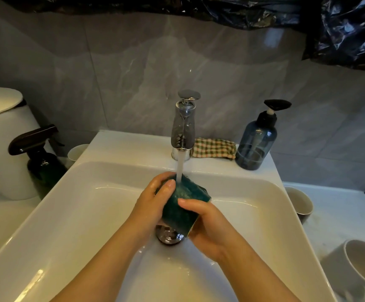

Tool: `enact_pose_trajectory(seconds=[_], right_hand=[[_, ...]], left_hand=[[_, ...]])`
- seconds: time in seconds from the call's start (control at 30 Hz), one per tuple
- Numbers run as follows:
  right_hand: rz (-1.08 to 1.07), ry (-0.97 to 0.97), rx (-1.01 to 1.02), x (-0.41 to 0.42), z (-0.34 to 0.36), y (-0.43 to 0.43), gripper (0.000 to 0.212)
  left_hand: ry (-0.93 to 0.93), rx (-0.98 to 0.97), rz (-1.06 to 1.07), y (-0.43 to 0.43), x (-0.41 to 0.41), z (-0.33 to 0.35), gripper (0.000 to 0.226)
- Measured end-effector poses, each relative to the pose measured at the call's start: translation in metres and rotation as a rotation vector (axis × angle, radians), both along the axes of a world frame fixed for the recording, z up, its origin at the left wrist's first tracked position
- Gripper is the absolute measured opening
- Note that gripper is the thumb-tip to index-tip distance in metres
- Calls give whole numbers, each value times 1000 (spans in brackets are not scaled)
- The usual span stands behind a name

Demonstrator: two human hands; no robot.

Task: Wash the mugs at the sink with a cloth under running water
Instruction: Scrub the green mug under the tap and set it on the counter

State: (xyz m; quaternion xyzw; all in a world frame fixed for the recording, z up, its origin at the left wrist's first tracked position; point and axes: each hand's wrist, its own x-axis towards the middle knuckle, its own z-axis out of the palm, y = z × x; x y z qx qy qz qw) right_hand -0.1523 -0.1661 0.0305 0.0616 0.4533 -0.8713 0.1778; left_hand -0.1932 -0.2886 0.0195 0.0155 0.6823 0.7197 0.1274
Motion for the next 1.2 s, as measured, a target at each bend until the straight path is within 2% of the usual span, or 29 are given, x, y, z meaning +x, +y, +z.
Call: enact_pose_trajectory(seconds=[0.03,0.1,0.17,0.23,0.27,0.3,0.33,0.37,0.47,0.5,0.53,0.6,0.73,0.77,0.83,0.93,1.0,1.03,1.13,1.17,1.2], right_hand=[[-33,-37,-42,1,1,0,46],[-52,-7,91,2,4,0,45],[17,182,491,3,5,1,47],[167,478,1100,6,1,-2,45],[194,595,1303,6,-3,-3,44],[179,632,1345,6,-7,-6,43],[156,606,1266,8,-9,-10,42],[112,482,1053,8,-7,-13,41],[21,54,95,1,2,-9,50],[-2,-4,-114,0,3,-5,52],[-14,-16,-201,1,5,-2,52],[19,24,-83,4,12,1,52],[6,169,608,6,20,5,43],[5,204,708,7,23,6,40],[80,273,786,9,27,6,39],[205,390,842,10,21,1,45],[257,370,780,9,15,-1,45],[244,305,641,9,13,0,43],[78,4,-68,5,14,6,43],[3,-67,-213,3,15,6,45],[-74,-117,-261,2,15,6,44]], left_hand=[[0,-6,-34,-2,0,1,19],[-102,113,-162,-7,0,3,29],[-254,252,-245,-11,0,6,39],[-363,292,-202,-10,1,7,43],[-386,282,-162,-8,2,6,41],[-364,246,-122,-5,3,4,37],[-305,202,-82,-2,3,2,31],[-224,157,-32,0,2,0,26],[-8,90,66,2,1,-1,18],[41,98,54,2,1,-2,19],[72,112,21,1,1,-2,27],[37,175,-85,-3,1,-5,46],[-354,441,-302,-10,-2,-8,65],[-415,515,-335,-12,-2,-9,71],[-461,620,-365,-13,-2,-7,69],[-493,603,-261,-8,0,1,50],[-469,522,-184,-6,1,2,40],[-432,490,-163,-6,2,2,37],[-266,385,-126,-4,3,1,39],[-191,362,-116,-2,3,1,42],[-130,329,-118,-1,2,0,49]])
